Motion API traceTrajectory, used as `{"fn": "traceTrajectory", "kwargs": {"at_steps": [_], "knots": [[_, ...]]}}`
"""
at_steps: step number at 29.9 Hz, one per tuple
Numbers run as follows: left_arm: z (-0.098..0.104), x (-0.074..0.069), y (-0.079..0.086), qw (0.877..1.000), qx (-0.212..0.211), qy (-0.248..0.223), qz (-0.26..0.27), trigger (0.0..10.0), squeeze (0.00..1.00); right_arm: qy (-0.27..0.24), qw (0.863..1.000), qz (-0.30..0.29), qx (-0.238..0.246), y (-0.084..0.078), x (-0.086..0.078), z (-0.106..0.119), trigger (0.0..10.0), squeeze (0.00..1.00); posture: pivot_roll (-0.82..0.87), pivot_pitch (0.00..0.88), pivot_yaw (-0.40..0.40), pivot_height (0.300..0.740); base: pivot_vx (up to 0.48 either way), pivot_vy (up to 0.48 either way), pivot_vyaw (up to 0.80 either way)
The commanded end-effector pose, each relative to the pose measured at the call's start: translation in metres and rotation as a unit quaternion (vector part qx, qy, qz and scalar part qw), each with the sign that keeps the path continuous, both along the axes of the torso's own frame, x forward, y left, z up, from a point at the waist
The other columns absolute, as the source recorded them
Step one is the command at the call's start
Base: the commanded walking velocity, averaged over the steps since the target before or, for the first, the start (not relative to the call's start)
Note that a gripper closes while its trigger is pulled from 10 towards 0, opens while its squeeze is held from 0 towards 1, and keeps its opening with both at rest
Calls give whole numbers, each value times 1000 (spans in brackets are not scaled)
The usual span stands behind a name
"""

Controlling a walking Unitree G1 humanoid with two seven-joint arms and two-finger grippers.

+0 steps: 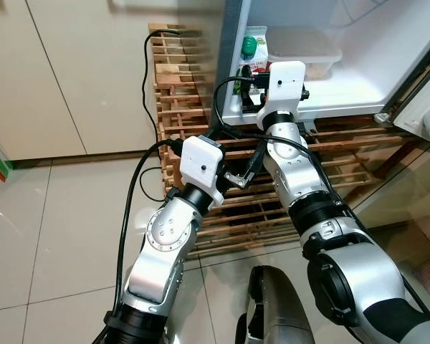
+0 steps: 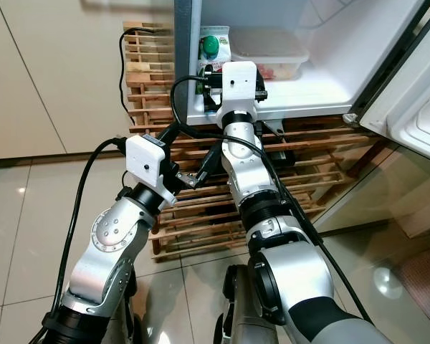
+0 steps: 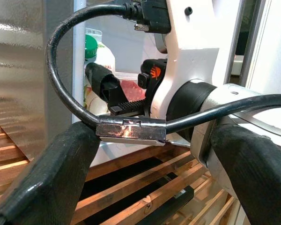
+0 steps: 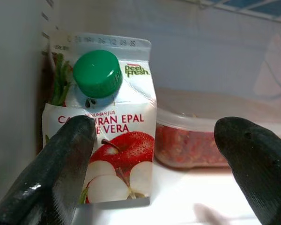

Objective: Restocking fridge

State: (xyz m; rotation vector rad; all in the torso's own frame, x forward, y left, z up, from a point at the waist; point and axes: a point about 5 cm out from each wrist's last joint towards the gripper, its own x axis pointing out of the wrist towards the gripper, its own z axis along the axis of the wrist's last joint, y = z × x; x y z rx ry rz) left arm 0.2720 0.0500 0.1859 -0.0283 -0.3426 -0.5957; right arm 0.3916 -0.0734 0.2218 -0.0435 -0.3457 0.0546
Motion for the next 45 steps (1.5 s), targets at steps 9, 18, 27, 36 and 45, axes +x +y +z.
{"fn": "traceTrajectory", "kwargs": {"at_steps": [9,18,27,36,45], "knots": [[4,6,-7,1000,-3,-10,-11,10000,0,-70,997,-24,12,-39,-27,20,10000,0,72,48,-151,582,0,0,0],[-3,13,-6,1000,4,0,-16,10000,0,-50,997,-64,-5,-76,-63,4,10000,0,46,0,-123,582,0,0,0],[-17,20,49,992,-17,69,104,10000,0,9,997,-72,-34,-121,-108,-43,10000,0,63,0,-97,582,0,0,0],[-59,-7,97,968,-18,154,197,10000,0,87,989,-81,-86,-129,-130,-88,10000,0,47,0,-87,582,0,0,0],[-52,5,77,977,30,124,172,10000,0,154,985,-75,-5,-132,-139,-114,10000,0,29,0,-83,586,0,0,0]]}}
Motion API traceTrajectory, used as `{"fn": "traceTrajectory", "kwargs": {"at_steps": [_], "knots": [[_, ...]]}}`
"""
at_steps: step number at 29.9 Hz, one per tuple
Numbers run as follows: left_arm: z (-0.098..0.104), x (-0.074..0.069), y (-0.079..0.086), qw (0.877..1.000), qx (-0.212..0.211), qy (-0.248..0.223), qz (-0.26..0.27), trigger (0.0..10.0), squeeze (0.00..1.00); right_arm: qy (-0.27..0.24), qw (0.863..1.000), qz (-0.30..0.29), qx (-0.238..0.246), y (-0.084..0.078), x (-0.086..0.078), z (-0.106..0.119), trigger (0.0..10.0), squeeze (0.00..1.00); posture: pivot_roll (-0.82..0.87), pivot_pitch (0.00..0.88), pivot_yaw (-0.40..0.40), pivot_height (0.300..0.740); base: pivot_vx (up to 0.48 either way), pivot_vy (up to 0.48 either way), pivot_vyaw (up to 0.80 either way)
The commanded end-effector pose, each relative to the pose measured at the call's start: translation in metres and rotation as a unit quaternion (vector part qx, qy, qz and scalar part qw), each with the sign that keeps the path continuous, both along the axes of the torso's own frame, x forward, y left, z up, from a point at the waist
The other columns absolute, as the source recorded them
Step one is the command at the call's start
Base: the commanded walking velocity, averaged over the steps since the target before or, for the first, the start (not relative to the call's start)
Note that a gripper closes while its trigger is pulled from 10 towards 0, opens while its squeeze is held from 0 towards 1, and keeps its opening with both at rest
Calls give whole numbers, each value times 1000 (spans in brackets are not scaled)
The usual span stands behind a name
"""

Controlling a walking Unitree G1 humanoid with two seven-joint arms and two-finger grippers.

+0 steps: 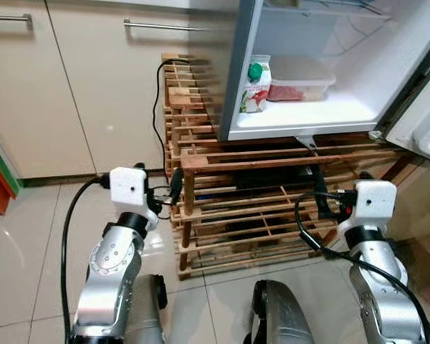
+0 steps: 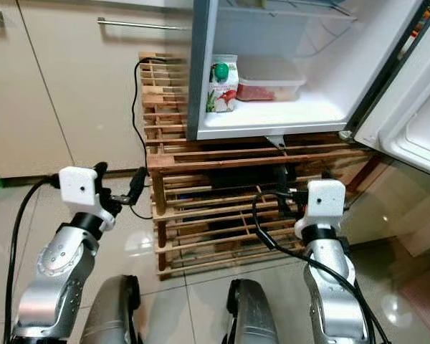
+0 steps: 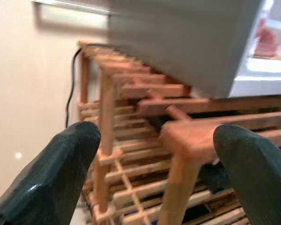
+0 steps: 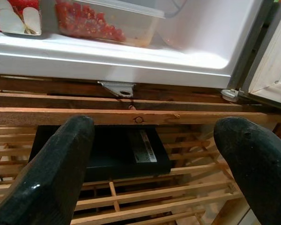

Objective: Restocking fridge

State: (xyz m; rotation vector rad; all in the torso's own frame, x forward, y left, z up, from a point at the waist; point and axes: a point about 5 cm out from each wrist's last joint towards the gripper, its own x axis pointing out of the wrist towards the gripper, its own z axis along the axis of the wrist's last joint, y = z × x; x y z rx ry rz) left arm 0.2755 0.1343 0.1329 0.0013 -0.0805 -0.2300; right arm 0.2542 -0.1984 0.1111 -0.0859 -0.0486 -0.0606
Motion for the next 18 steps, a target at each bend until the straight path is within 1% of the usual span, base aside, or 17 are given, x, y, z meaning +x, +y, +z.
{"fn": "traceTrajectory", "kwargs": {"at_steps": [1,4,7,9,11,13,18], "knots": [[3,3,-10,1000,12,-5,-17,10000,0,9,1000,-16,14,-7,-2,-4,10000,0,31,0,-81,591,0,0,0],[6,5,-15,999,26,-13,-36,10000,0,13,1000,-17,21,-3,1,-7,10000,0,29,0,-71,606,0,0,0],[4,5,-15,999,25,-8,-38,10000,0,11,999,-15,26,-1,3,-7,10000,0,29,0,-66,616,0,0,0],[3,4,-13,999,25,-4,-38,10000,0,8,999,-14,32,1,5,-7,10000,0,31,0,-44,631,0,0,0],[3,4,-15,999,26,-4,-41,10000,0,7,999,-19,31,1,6,-8,10000,0,31,0,-41,641,0,0,0],[4,6,-17,999,27,-5,-45,10000,0,3,999,-25,33,1,7,-8,10000,0,31,0,-21,651,0,0,0],[7,12,-19,999,13,-3,-48,10000,0,-7,999,-22,26,7,12,-4,10000,0,23,0,-19,676,0,0,0]]}}
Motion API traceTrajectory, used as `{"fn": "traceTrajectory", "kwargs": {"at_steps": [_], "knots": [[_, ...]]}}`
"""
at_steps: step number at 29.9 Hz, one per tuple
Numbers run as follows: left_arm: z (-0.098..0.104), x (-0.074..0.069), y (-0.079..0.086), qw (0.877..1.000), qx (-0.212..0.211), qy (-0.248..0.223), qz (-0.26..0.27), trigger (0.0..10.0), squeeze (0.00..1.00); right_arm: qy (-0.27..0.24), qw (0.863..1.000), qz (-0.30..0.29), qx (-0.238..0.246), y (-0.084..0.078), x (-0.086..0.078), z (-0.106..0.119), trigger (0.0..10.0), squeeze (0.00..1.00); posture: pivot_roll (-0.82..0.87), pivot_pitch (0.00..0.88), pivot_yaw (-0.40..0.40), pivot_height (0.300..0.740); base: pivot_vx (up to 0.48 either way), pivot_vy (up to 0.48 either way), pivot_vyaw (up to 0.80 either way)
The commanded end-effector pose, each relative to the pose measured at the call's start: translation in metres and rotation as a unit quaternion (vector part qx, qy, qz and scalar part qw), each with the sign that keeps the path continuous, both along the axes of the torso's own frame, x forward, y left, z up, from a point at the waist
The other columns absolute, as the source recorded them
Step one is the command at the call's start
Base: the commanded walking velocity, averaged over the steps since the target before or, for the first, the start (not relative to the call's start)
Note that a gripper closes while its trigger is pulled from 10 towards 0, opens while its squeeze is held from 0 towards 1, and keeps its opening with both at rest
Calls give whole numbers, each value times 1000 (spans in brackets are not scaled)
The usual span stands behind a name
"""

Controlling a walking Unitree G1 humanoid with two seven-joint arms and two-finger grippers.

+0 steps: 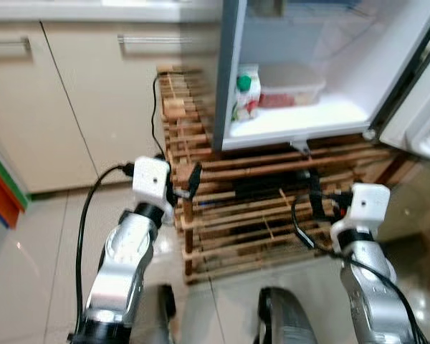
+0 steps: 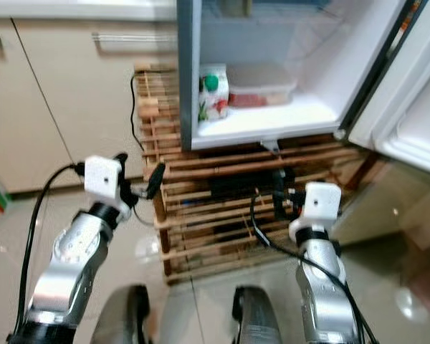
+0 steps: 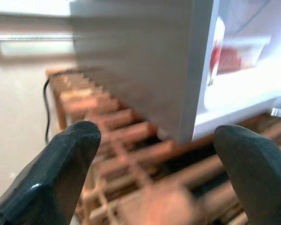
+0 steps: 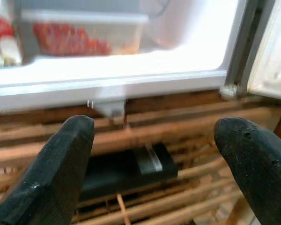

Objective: Restocking fridge

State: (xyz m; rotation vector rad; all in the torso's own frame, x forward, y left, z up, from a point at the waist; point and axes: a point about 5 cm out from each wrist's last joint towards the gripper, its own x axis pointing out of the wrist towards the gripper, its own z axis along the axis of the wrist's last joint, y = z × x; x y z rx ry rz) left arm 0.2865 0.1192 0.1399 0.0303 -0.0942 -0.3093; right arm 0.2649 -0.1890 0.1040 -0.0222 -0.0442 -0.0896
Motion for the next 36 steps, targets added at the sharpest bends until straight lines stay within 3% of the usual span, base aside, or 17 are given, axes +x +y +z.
{"fn": "traceTrajectory", "kwargs": {"at_steps": [1,13,23,33,35,36], "knots": [[0,2,-5,1000,-2,6,-9,10000,0,-7,1000,-8,-7,-2,2,3,10000,0,23,0,-19,681,0,0,0],[0,-2,-11,1000,-17,-2,-3,10000,0,-17,1000,-5,-8,-5,12,10,10000,0,39,0,-43,740,0,0,0],[3,5,-11,1000,-8,-5,23,10000,0,-11,1000,5,4,2,22,10,10000,0,40,0,-62,740,0,0,0],[1,5,-15,1000,-6,-4,21,10000,0,-7,1000,17,-7,2,25,10,10000,75,31,0,-68,740,0,0,0],[2,6,-15,1000,-5,-6,21,10000,0,-10,1000,16,-10,2,25,10,10000,71,32,0,-67,740,0,0,0],[2,6,-14,1000,-4,-4,24,10000,0,-3,1000,7,-8,1,26,9,10000,8,32,0,-65,740,0,0,0]]}}
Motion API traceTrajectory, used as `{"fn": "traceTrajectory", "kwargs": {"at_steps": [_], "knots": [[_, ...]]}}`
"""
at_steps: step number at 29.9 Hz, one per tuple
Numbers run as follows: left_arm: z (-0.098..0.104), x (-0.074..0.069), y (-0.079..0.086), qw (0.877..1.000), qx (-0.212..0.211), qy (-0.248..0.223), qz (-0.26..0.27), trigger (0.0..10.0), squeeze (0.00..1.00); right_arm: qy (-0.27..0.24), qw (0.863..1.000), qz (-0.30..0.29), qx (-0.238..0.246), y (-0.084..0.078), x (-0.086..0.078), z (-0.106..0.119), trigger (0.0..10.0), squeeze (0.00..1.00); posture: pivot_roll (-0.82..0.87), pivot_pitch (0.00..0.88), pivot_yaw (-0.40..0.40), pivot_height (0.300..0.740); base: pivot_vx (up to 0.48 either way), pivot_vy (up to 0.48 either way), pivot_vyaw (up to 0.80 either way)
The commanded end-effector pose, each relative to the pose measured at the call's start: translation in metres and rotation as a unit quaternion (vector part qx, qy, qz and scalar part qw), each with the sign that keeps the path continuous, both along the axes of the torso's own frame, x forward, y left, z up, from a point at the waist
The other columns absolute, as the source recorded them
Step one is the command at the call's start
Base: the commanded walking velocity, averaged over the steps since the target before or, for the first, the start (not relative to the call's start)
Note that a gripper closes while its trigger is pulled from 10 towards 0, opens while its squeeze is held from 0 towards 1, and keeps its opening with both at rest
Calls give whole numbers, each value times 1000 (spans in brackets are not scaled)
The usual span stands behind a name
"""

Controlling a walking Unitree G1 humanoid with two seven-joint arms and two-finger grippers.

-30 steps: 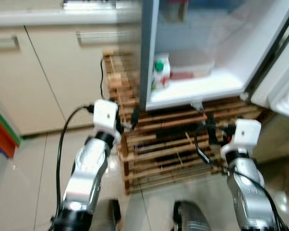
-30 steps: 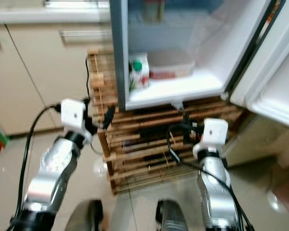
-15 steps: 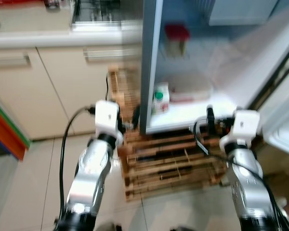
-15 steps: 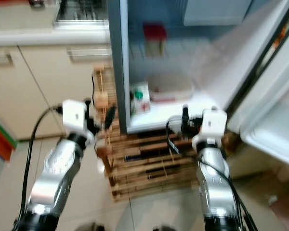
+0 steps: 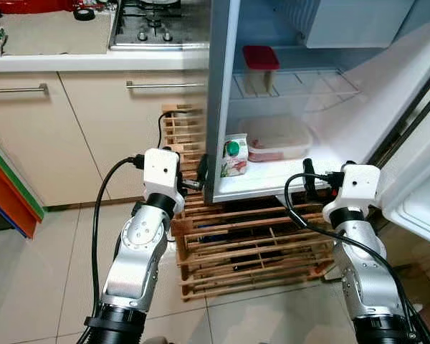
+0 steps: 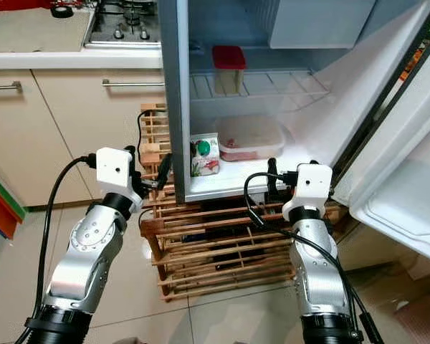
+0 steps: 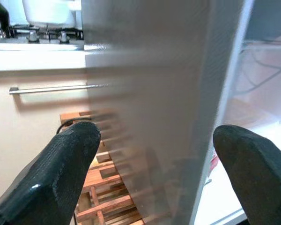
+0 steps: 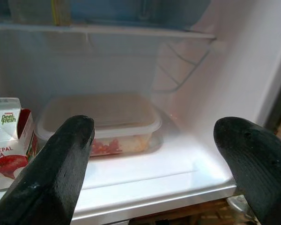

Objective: Restocking fridge

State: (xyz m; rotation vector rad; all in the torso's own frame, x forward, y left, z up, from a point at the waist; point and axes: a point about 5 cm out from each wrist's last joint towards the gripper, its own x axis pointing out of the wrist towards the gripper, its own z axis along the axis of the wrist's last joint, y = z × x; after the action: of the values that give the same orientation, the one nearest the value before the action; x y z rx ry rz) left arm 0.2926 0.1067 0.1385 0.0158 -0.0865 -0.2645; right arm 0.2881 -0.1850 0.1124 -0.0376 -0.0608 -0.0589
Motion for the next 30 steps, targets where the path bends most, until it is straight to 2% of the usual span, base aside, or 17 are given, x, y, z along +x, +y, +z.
{"fn": "traceTrajectory", "kwargs": {"at_steps": [1,6,20,30], "knots": [[3,0,-2,1000,4,-9,2,10000,0,5,1000,-8,0,-3,3,0,10000,8,32,0,-65,740,0,0,0],[4,1,-2,1000,9,-7,5,10000,0,10,1000,-7,3,-2,5,-1,10000,4,35,0,-64,740,-285,0,0],[6,5,2,1000,17,-13,10,10000,0,10,1000,0,-8,-2,6,-2,10000,8,36,0,-64,740,0,0,0],[9,5,0,1000,3,-18,4,10000,0,14,1000,5,-10,-1,6,-3,10000,12,37,0,-67,740,0,0,0]]}}
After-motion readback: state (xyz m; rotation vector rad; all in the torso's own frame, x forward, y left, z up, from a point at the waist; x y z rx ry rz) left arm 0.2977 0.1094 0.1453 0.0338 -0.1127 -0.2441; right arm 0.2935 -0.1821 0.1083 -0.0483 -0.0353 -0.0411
